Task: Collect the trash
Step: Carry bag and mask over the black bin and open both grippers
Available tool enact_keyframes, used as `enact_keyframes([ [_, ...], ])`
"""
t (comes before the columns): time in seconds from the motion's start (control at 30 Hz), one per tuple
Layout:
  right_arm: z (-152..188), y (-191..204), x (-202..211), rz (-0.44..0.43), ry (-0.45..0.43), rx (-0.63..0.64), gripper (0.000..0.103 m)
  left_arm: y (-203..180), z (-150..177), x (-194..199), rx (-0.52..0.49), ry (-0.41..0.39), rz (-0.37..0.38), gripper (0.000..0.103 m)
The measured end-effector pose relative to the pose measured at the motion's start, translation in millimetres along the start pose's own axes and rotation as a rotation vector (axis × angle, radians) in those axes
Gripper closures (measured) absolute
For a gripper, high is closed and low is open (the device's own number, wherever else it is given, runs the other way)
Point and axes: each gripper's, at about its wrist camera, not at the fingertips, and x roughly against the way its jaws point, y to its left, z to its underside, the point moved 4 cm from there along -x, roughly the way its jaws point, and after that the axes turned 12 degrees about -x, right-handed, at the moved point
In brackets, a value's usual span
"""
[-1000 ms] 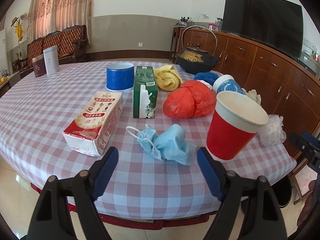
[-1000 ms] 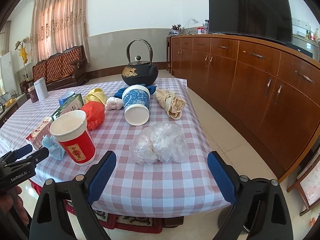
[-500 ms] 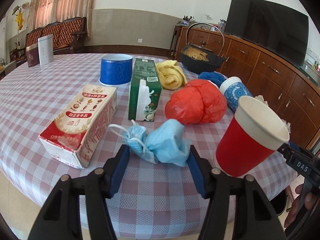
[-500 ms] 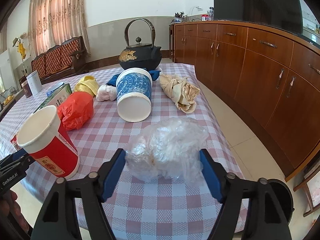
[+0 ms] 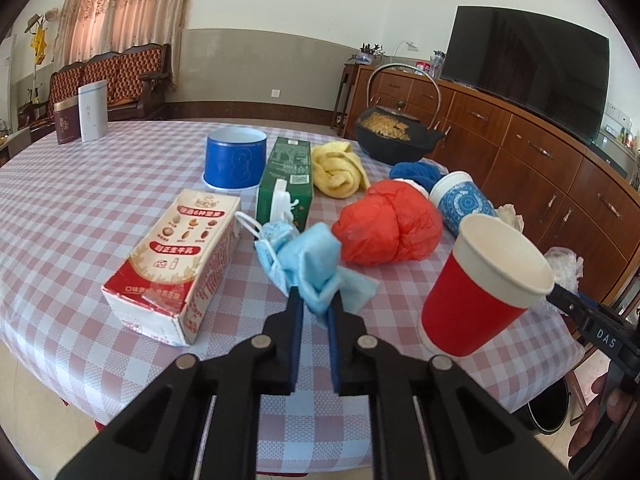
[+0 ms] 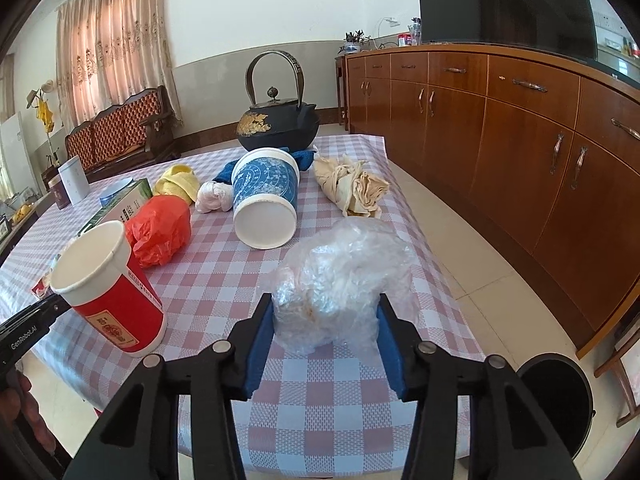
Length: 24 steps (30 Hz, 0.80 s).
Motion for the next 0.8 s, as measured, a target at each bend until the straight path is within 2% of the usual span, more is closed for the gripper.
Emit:
enact_keyframes([
  [0.23, -5.8, -10.1, 33.2, 0.005, -0.052, -0.015, 0.052, -9.9, -6.4, 36.6, -0.029, -0.062, -0.005, 0.09],
  [0.37, -9.0, -17.9, 60.2, 0.014, -0.095, -0.022, 0.052, -24.0, -13.5, 59.8, -0.061, -0.101, 0.017, 0.09],
  [0.6, -8.7, -42.8, 102.0, 0.052, -0.153, -0.06, 0.052, -71.4, -24.8, 90.1, -0.136, -0.164, 0.121, 0.09],
  [0.8, -4.4, -83.6, 129.7, 0.119, -0.179, -0.099, 0.052, -130.7, -28.6, 83.0, -0.218, -0.155, 0.236, 0.09],
])
